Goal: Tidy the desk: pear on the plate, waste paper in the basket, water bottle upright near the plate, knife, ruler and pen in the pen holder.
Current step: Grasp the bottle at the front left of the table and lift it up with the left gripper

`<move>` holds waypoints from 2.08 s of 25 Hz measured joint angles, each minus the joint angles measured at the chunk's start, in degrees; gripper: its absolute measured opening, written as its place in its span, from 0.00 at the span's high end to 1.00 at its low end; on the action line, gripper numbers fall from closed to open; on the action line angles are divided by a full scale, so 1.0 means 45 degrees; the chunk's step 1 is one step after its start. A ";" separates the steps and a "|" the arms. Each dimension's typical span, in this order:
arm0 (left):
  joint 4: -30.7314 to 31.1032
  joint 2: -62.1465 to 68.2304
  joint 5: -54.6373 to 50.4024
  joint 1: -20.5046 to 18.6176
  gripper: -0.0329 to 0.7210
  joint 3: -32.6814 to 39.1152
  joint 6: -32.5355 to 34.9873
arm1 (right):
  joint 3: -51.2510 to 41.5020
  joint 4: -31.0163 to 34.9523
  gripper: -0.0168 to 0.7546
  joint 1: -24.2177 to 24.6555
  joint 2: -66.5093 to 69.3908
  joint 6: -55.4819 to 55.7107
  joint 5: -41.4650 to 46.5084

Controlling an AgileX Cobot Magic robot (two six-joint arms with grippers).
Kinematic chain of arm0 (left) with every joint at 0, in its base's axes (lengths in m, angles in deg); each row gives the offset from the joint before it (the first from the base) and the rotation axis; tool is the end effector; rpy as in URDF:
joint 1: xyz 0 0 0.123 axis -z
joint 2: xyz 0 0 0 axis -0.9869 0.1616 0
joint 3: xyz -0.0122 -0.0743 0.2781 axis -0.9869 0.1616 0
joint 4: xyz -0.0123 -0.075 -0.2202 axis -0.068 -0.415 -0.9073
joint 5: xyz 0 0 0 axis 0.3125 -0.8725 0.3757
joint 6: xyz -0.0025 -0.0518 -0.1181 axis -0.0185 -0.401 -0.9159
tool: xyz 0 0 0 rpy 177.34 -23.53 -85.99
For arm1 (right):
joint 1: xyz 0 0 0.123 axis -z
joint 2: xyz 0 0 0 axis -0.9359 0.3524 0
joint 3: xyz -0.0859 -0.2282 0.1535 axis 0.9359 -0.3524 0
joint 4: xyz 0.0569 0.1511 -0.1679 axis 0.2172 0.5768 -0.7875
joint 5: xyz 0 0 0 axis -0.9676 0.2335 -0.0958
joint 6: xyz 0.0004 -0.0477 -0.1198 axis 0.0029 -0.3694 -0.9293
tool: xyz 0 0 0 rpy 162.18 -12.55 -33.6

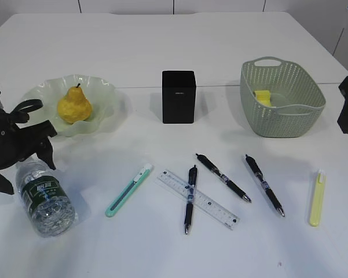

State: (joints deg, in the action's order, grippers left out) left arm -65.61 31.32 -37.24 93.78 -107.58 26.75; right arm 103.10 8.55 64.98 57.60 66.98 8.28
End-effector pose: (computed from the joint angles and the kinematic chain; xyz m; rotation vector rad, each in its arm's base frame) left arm 0.3052 -0.0739 0.1503 -0.9247 2.7359 -0.2580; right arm 0.2678 0.0197 0.2850 -0.1622 2.8479 -0.0012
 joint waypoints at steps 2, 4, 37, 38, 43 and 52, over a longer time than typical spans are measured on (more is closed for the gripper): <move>0.0072 0.0082 0.0198 0.0000 0.17 0.0000 -0.0201 | 0.0000 0.0000 0.35 0.0000 0.0000 0.0000 -0.0033; 0.0187 0.0158 0.0307 0.0000 0.17 0.0000 -0.0280 | 0.0000 0.0000 0.35 0.0000 0.0000 0.0000 -0.0062; 0.1122 0.1872 0.1207 -0.0072 0.38 -0.0048 -0.0586 | -0.0020 0.0000 0.35 0.0000 0.0000 -0.0021 -0.0137; 0.1122 0.1872 0.1207 -0.0072 0.39 -0.0044 -0.0586 | -0.0020 0.0000 0.35 0.0000 0.0000 -0.0021 -0.0137; 0.1151 0.1872 0.1207 -0.0072 0.39 -0.0044 -0.0586 | -0.0020 0.0000 0.35 0.0000 0.0000 -0.0021 -0.0137; 0.1198 0.1822 0.1387 -0.0072 0.39 -0.0044 -0.0586 | -0.0020 0.0000 0.35 0.0000 0.0000 -0.0021 -0.0137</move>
State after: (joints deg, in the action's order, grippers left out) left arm -60.21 39.51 -31.00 93.46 -107.77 24.11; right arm 103.01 8.55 64.98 57.60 66.89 7.67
